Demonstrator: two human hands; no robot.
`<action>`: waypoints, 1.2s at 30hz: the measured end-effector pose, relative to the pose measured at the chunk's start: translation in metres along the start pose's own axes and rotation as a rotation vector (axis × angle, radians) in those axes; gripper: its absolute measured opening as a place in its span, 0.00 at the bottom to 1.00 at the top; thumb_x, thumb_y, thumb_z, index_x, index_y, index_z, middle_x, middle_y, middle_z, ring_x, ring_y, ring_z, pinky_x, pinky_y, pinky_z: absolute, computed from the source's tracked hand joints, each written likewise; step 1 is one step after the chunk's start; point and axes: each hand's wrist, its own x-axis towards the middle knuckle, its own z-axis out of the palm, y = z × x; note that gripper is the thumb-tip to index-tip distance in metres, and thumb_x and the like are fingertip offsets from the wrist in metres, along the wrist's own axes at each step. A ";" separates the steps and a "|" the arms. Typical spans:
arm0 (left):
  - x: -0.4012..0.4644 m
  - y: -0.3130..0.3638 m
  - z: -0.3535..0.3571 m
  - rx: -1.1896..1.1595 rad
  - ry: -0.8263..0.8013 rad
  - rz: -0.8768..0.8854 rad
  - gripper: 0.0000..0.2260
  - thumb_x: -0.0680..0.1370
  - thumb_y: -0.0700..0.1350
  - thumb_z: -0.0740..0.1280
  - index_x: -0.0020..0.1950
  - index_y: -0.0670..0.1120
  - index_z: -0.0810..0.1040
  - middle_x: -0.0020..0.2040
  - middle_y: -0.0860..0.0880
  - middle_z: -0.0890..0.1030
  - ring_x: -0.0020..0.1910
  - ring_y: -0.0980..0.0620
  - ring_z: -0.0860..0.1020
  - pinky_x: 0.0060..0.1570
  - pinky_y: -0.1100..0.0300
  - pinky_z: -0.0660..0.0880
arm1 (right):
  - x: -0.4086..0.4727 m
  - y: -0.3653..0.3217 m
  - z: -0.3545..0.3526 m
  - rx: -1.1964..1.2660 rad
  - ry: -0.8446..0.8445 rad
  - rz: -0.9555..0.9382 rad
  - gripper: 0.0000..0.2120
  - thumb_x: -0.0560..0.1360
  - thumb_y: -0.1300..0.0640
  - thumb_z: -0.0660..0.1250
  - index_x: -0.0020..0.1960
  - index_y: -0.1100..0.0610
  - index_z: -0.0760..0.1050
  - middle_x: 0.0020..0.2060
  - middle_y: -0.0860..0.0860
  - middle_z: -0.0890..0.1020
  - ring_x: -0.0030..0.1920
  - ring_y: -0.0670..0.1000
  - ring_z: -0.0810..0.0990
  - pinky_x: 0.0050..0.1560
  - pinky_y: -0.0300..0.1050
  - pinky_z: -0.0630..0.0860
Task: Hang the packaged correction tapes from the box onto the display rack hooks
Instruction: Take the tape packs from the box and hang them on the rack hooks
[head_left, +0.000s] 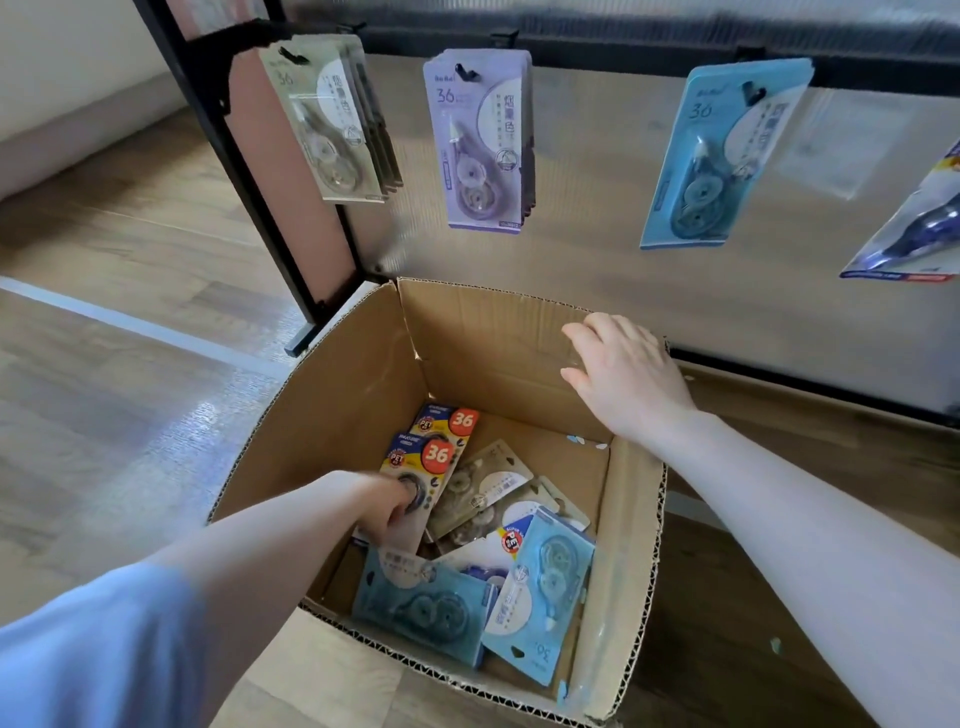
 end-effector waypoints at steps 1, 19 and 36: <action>0.003 0.000 0.002 0.006 -0.029 -0.003 0.18 0.74 0.42 0.69 0.63 0.44 0.72 0.61 0.45 0.74 0.56 0.47 0.74 0.50 0.59 0.72 | 0.000 0.001 0.000 0.000 -0.002 0.001 0.18 0.79 0.51 0.58 0.66 0.57 0.66 0.62 0.55 0.70 0.64 0.57 0.67 0.64 0.51 0.63; 0.007 0.006 0.008 -0.086 -0.190 0.045 0.17 0.75 0.43 0.68 0.63 0.44 0.73 0.61 0.45 0.76 0.58 0.47 0.75 0.54 0.58 0.73 | -0.005 0.004 0.002 -0.013 -0.033 -0.012 0.18 0.80 0.51 0.57 0.66 0.57 0.64 0.63 0.56 0.68 0.63 0.57 0.66 0.64 0.50 0.62; -0.044 -0.030 -0.025 -0.339 0.698 0.019 0.04 0.79 0.45 0.61 0.47 0.47 0.73 0.46 0.50 0.74 0.45 0.52 0.73 0.39 0.61 0.67 | -0.013 0.001 0.006 -0.125 -0.092 -0.116 0.18 0.80 0.49 0.55 0.68 0.53 0.61 0.63 0.53 0.68 0.63 0.55 0.68 0.64 0.48 0.64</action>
